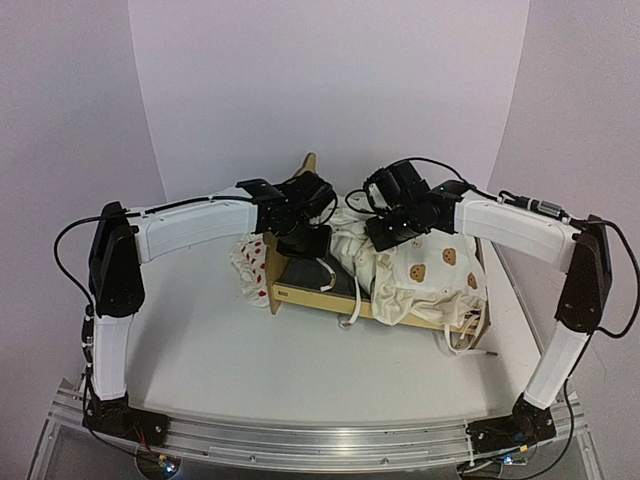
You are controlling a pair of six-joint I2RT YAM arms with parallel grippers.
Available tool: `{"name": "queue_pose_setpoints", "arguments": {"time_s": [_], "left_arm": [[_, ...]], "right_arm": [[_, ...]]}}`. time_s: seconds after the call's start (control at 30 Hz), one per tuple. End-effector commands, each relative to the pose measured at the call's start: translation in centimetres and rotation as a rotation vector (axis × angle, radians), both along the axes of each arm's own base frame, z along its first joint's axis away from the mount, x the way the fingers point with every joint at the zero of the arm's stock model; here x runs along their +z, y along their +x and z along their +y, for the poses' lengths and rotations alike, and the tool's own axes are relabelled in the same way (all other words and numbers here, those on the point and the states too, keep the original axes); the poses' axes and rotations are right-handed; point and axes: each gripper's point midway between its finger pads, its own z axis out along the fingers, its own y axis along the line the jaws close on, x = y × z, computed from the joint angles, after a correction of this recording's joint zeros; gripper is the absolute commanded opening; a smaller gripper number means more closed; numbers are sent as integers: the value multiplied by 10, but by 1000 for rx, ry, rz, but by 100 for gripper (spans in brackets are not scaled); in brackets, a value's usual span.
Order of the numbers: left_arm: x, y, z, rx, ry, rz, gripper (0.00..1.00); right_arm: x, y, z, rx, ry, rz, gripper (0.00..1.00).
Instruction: Set up the pet bed
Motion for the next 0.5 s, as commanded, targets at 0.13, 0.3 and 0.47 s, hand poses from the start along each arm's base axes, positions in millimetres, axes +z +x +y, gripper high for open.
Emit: {"name": "queue_pose_setpoints", "arguments": {"time_s": [0.13, 0.3, 0.47], "left_arm": [[-7, 9, 9, 28, 24, -5, 0], [-23, 10, 19, 67, 68, -7, 0], [-20, 16, 1, 46, 6, -25, 0]], "right_arm": [[9, 15, 4, -4, -2, -26, 0], [5, 17, 10, 6, 11, -14, 0], [7, 19, 12, 11, 10, -19, 0]]}}
